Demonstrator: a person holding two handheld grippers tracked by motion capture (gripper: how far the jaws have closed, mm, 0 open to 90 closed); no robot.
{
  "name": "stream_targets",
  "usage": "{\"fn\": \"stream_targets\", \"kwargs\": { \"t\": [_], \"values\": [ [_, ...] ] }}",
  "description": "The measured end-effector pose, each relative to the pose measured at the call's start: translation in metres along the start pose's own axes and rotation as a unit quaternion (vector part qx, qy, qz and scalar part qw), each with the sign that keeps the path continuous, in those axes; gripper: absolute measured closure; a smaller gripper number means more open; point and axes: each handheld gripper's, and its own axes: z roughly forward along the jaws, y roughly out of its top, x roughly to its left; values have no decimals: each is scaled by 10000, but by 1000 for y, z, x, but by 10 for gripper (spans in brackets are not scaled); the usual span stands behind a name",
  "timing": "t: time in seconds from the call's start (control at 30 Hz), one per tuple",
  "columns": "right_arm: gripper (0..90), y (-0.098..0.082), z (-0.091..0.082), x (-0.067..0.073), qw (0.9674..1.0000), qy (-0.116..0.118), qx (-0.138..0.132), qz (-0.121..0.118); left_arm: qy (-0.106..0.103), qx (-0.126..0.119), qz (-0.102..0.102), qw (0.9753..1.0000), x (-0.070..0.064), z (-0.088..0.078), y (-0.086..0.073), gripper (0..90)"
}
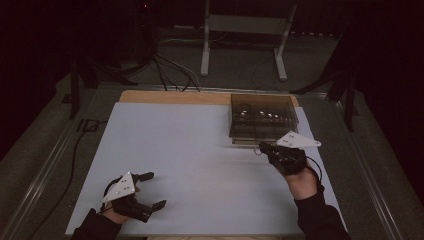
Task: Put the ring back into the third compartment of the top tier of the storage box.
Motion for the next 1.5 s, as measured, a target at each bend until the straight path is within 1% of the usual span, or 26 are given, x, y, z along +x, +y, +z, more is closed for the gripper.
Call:
{"fn": "stream_targets", "kwargs": {
  "t": [0.1, 0.43, 0.53, 0.97, 1.03, 1.17, 1.27, 1.3, 1.33, 1.5],
  "values": [
    [873, 2, -1, -1, 10000, -34, -16, -32, -7, -23, 3, 10000, 0, 0, 0, 7],
    [873, 7, -3, -12, 9998, -121, -81, 93, 6, 11, 15, 10000, 0, 0, 0, 7],
    [873, 8, -4, -17, 9997, -190, -100, 137, -2, 10, 16, 10000, 0, 0, 0, 7],
    [873, 14, -4, -32, 9990, -391, -110, 209, -1, 18, 28, 10000, 0, 0, 0, 7],
    [873, 14, -4, -34, 9988, -436, -98, 210, -8, -16, 26, 10000, 0, 0, 1, 7],
    [873, 15, -4, -39, 9984, -482, -93, 268, -9, -6, 27, 10000, 0, 0, 0, 7],
    [873, 15, -3, -46, 9979, -547, -97, 337, -6, -10, 22, 10000, 0, 0, 0, 7],
    [873, 15, -3, -46, 9979, -547, -97, 337, -6, -10, 22, 10000, 0, 0, 0, 7],
    [873, 14, -2, -50, 9976, -585, -85, 373, -13, 8, 46, 10000, -1, 0, 0, 7],
    [873, 13, -1, -57, 9968, -653, -63, 452, -2, 9, 20, 10000, 0, 0, 0, 7]
  ]
}}
